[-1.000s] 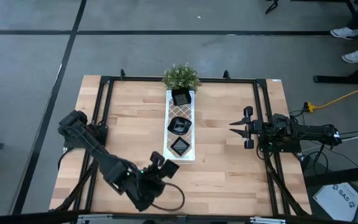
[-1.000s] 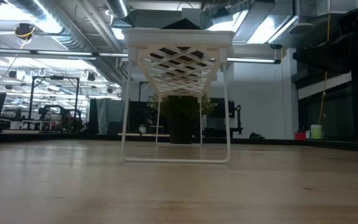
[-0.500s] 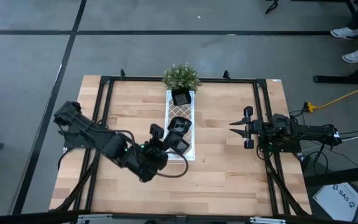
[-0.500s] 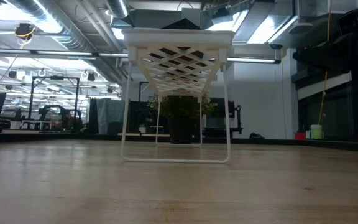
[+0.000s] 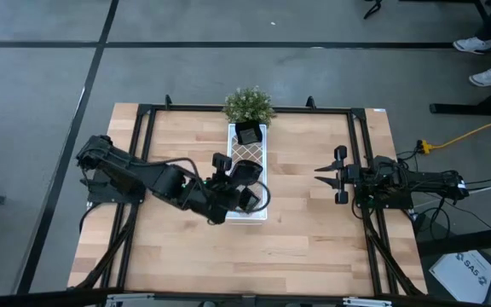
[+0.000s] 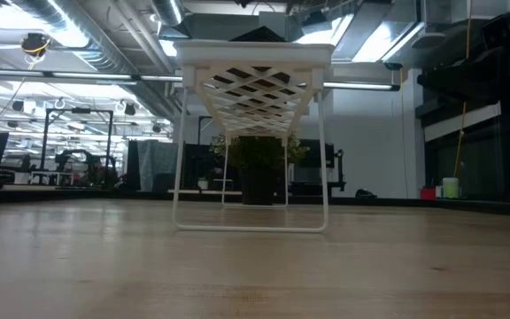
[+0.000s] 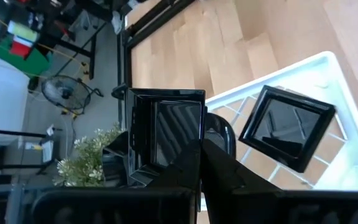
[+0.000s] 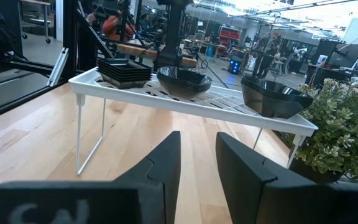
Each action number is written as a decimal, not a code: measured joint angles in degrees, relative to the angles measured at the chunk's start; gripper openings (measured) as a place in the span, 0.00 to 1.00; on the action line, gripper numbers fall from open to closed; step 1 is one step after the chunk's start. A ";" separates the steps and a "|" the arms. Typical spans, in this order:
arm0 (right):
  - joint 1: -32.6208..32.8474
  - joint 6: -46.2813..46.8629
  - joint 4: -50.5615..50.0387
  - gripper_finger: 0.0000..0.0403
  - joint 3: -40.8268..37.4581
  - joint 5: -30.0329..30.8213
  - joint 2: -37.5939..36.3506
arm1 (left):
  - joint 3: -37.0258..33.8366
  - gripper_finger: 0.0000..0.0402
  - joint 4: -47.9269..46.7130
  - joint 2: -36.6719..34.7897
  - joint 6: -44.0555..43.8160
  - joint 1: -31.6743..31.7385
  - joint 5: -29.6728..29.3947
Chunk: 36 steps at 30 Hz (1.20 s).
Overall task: Pick & Place Mini shaped plates
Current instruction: Stack the square plate on top of the square plate on the shelf
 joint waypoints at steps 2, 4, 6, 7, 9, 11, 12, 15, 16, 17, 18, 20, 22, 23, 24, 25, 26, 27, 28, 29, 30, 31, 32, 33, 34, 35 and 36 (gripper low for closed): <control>-0.01 -0.01 0.00 0.25 0.00 0.00 -0.01 | 0.00 0.01 0.00 0.01 0.00 0.97 0.88; -0.01 0.00 0.00 0.25 0.01 0.00 -0.01 | 0.00 0.01 0.00 0.28 -0.07 1.85 1.25; 0.01 -0.01 0.00 0.25 0.01 0.00 -0.01 | 0.00 0.01 -0.04 0.86 -0.02 2.37 1.61; -0.01 0.01 0.00 0.25 0.01 0.00 0.01 | 0.00 0.01 0.00 1.25 0.02 2.58 2.30; 0.01 -0.01 0.00 0.25 0.01 0.00 -0.01 | 0.00 0.01 -0.07 2.15 0.22 2.97 3.33; -0.01 0.00 0.00 0.25 -0.01 0.00 -0.01 | -0.01 0.01 -0.10 3.11 0.44 3.20 4.13; 0.01 0.00 0.00 0.25 0.01 0.00 0.01 | -0.03 0.01 -0.21 3.45 0.69 3.34 4.49; 0.01 0.00 0.00 0.25 0.01 0.00 0.01 | -0.04 0.01 -0.23 4.43 0.96 3.45 5.82; 0.01 0.00 0.00 0.25 0.01 0.00 -0.01 | -0.04 0.01 -0.22 4.70 0.96 3.45 6.13; -0.01 -0.01 0.00 0.25 0.01 0.00 0.01 | -0.04 0.01 -0.07 4.80 0.98 3.26 6.84; 0.01 0.00 -0.02 0.25 0.01 0.00 0.00 | -0.04 0.01 -0.04 4.80 0.96 2.88 7.45; 0.00 0.00 0.00 0.25 0.01 0.00 0.00 | -0.04 0.01 -0.01 4.80 0.46 1.94 8.56; 0.01 -0.01 0.00 0.25 0.01 0.00 -0.01 | -0.04 0.01 -0.03 4.80 -0.37 1.04 9.51; 0.01 -0.01 0.00 0.25 0.01 0.00 -0.01 | -0.04 0.01 -0.02 4.97 -0.51 0.65 10.23; 0.01 -0.01 0.00 0.25 0.01 0.00 0.01 | -0.02 0.01 0.04 5.25 -0.50 0.31 10.62; -0.01 -0.01 0.00 0.25 -0.01 0.00 -0.01 | -0.02 0.01 -0.02 5.75 -0.48 0.02 10.81; 0.01 -0.01 0.00 0.25 0.01 0.00 -0.01 | -0.04 0.01 -0.08 6.38 -0.50 -0.21 10.93; 0.00 0.00 0.00 0.25 0.00 0.00 0.00 | -0.04 0.01 -0.03 7.06 -0.49 -0.41 10.93; 0.01 -0.01 0.00 0.25 0.01 0.00 0.01 | -0.04 0.01 -0.18 7.62 -0.46 -0.49 10.71; -0.01 0.00 -0.01 0.25 0.00 0.00 0.00 | -0.05 0.01 -0.67 7.97 -0.46 -0.60 10.28; -0.01 -0.01 0.00 0.25 0.01 0.00 -0.01 | -0.07 0.01 -1.03 8.30 -0.46 -0.74 10.14; 0.00 -0.01 0.00 0.25 0.00 0.00 0.01 | -0.07 0.01 -0.89 8.65 -0.46 -0.81 10.17; 0.00 -0.01 -0.02 0.25 0.00 0.00 0.01 | -0.07 0.01 -0.84 8.90 -0.43 -0.81 10.18; -0.01 -0.01 0.00 0.25 -0.01 0.00 -0.01 | -0.07 0.01 -0.94 9.22 -0.26 -0.79 10.27; 0.00 0.00 0.00 0.25 0.01 0.01 -0.01 | -0.07 0.01 -0.81 9.53 -0.22 -0.79 10.44; 0.00 -0.01 -0.01 0.25 0.01 0.00 0.01 | -0.07 0.01 -0.83 9.69 -0.11 -0.79 10.38; -0.01 0.01 -0.01 0.25 0.01 0.00 0.01 | -0.07 0.01 -0.96 9.73 -0.07 -0.91 10.29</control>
